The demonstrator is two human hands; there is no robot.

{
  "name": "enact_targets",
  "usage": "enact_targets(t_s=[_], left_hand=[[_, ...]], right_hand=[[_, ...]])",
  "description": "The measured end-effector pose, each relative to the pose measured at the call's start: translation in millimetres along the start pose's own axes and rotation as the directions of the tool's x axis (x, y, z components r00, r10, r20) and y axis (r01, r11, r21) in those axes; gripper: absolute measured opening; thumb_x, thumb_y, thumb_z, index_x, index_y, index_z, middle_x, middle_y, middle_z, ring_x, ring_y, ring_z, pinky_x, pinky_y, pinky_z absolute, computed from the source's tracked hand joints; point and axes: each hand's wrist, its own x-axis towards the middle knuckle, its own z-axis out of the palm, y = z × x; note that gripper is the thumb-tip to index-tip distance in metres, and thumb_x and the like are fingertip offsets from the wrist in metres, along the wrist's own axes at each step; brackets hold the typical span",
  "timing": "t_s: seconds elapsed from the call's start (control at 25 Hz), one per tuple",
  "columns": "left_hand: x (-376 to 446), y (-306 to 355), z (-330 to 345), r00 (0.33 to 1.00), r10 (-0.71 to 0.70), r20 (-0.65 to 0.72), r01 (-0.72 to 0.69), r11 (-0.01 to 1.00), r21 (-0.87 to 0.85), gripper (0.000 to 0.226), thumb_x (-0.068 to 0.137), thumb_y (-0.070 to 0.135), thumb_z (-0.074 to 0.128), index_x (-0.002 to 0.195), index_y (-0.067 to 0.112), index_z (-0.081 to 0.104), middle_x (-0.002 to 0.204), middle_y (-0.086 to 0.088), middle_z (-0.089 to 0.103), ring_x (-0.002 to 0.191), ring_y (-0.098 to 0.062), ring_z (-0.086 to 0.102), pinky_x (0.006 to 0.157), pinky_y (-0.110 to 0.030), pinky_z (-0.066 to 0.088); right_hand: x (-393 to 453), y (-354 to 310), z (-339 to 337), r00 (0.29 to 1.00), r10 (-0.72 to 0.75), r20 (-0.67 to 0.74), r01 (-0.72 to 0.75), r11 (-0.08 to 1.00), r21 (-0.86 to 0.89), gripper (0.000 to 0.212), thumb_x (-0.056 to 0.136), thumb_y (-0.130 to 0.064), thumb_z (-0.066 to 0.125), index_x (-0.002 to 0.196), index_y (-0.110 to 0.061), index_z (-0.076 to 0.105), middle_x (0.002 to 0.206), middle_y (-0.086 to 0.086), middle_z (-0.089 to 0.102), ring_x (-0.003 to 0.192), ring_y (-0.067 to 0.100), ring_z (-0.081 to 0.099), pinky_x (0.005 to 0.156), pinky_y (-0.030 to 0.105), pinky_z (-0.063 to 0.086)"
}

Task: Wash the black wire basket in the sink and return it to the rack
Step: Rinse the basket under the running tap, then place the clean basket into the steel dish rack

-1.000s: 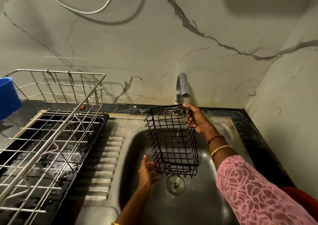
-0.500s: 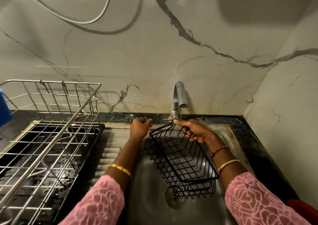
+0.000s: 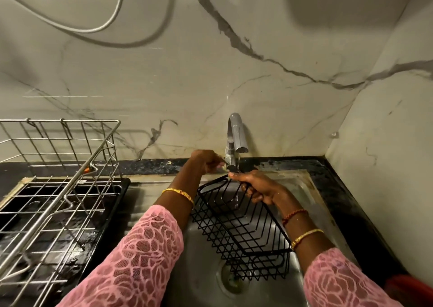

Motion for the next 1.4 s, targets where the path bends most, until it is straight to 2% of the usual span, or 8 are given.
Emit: enact_targets(t_s=[0.36,0.48,0.6,0.72,0.84,1.0,1.2,1.4], left_hand=[[-34.4,14.3,26.1,0.963,0.054,0.262,-0.102,0.980,0.171,0.018,0.096,-0.003,0.037,0.091,0.003,0.054,0.090,-0.011,0.062,0.080,-0.016,0.063,0.070,-0.027,0.053],[-56.9,1.0,4.3,0.941,0.238,0.239,-0.262,0.962,0.073,0.017,0.098,0.015,0.049,0.110,0.006,0.057,0.107,-0.009,0.064,0.089,-0.019,0.067,0.065,-0.026,0.057],[-86.7,-39.6,-27.8,0.889,0.458,0.034,-0.458,0.889,-0.007,0.052,0.097,0.048,0.041,0.131,0.010,0.051,0.127,-0.008,0.060,0.111,-0.023,0.060,0.091,-0.038,0.050],[-115.5,-106.7,-48.6,0.894,0.430,0.127,-0.420,0.902,-0.101,0.074,0.080,0.078,0.032,0.132,0.028,0.050,0.141,-0.001,0.048,0.131,-0.021,0.041,0.111,-0.048,0.026],[-141.5,-153.3,-42.2,0.878,0.425,0.222,-0.405,0.905,-0.130,0.096,0.056,0.088,0.053,0.133,0.031,0.043,0.137,-0.004,0.051,0.130,-0.023,0.044,0.107,-0.043,0.036],[-165.1,-158.0,-23.6,0.838,0.542,-0.065,-0.543,0.818,-0.188,0.089,0.046,0.071,0.076,0.115,0.020,0.054,0.101,-0.006,0.060,0.099,-0.025,0.058,0.086,-0.036,0.050],[-203.1,-132.0,-17.0,0.767,0.617,-0.177,-0.641,0.721,-0.261,0.089,0.054,0.053,0.075,0.126,0.007,0.050,0.105,-0.003,0.060,0.099,-0.022,0.059,0.087,-0.033,0.048],[-228.1,-124.1,-26.8,0.800,0.546,-0.247,-0.599,0.747,-0.289,0.108,0.038,0.070,0.080,0.125,0.011,0.055,0.106,0.001,0.065,0.096,-0.019,0.062,0.096,-0.040,0.045]], right_hand=[[1.9,-6.0,0.6,1.000,-0.004,-0.013,0.005,0.999,0.049,0.016,0.086,-0.036,0.063,0.085,-0.020,0.064,0.046,-0.008,0.039,0.033,0.004,0.029,0.032,0.012,0.016],[-8.6,-5.1,0.2,1.000,-0.026,-0.017,0.026,1.000,0.014,0.029,0.086,-0.038,0.061,0.063,-0.022,0.064,0.044,-0.008,0.038,0.032,0.004,0.027,0.034,0.014,0.015],[-26.9,0.4,-3.5,0.998,-0.060,-0.022,0.062,0.994,0.089,0.026,0.089,-0.037,0.057,0.069,-0.021,0.063,0.041,-0.009,0.036,0.030,0.003,0.024,0.033,0.013,0.014],[-45.4,5.2,-4.8,0.995,-0.099,-0.011,0.098,0.965,0.245,0.044,0.087,-0.036,0.056,0.045,-0.022,0.059,0.037,-0.011,0.032,0.028,0.002,0.021,0.035,0.014,0.009],[-62.9,2.0,1.3,0.990,-0.136,-0.045,0.143,0.908,0.395,0.041,0.072,-0.041,0.062,0.041,-0.021,0.044,0.038,-0.007,0.030,0.027,0.003,0.020,0.034,0.009,0.010],[-83.7,-9.8,13.0,0.947,-0.259,-0.189,0.305,0.911,0.279,0.039,0.075,-0.047,0.066,0.052,-0.020,0.050,0.044,-0.007,0.043,0.034,0.006,0.033,0.034,0.013,0.021],[-122.3,-20.5,12.1,0.893,-0.383,-0.237,0.396,0.918,0.006,0.054,0.086,-0.064,0.038,0.108,-0.022,0.063,0.106,0.000,0.065,0.099,0.015,0.058,0.078,0.031,0.044],[-152.1,38.1,29.9,0.929,-0.371,-0.003,0.361,0.905,-0.227,0.114,0.055,-0.065,0.075,0.144,-0.046,0.007,0.153,-0.001,0.019,0.135,0.020,0.028,0.108,0.045,0.029]])
